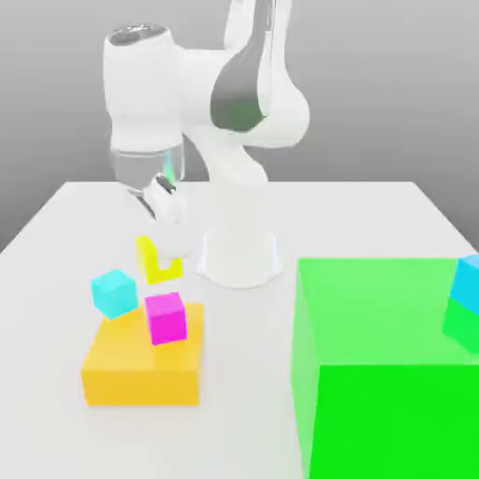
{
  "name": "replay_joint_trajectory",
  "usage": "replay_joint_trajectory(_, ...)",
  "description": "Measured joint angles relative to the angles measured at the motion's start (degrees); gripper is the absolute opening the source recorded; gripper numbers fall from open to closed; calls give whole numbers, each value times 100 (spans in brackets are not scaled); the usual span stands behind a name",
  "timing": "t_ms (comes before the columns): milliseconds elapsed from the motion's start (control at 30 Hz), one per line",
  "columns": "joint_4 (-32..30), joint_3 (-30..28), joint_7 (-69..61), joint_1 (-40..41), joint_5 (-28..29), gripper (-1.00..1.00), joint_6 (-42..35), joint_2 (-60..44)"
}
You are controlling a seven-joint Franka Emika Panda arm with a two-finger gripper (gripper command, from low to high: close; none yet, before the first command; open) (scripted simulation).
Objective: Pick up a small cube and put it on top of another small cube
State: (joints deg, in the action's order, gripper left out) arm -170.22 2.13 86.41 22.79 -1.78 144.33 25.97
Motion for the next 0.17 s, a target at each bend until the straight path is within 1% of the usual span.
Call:
replay_joint_trajectory(67,-93,16,8,5,0,-100,485,-392)
replay_joint_trajectory(100,-123,22,10,8,-1,100,642,-519)
replay_joint_trajectory(167,-123,22,10,8,-1,100,642,-519)
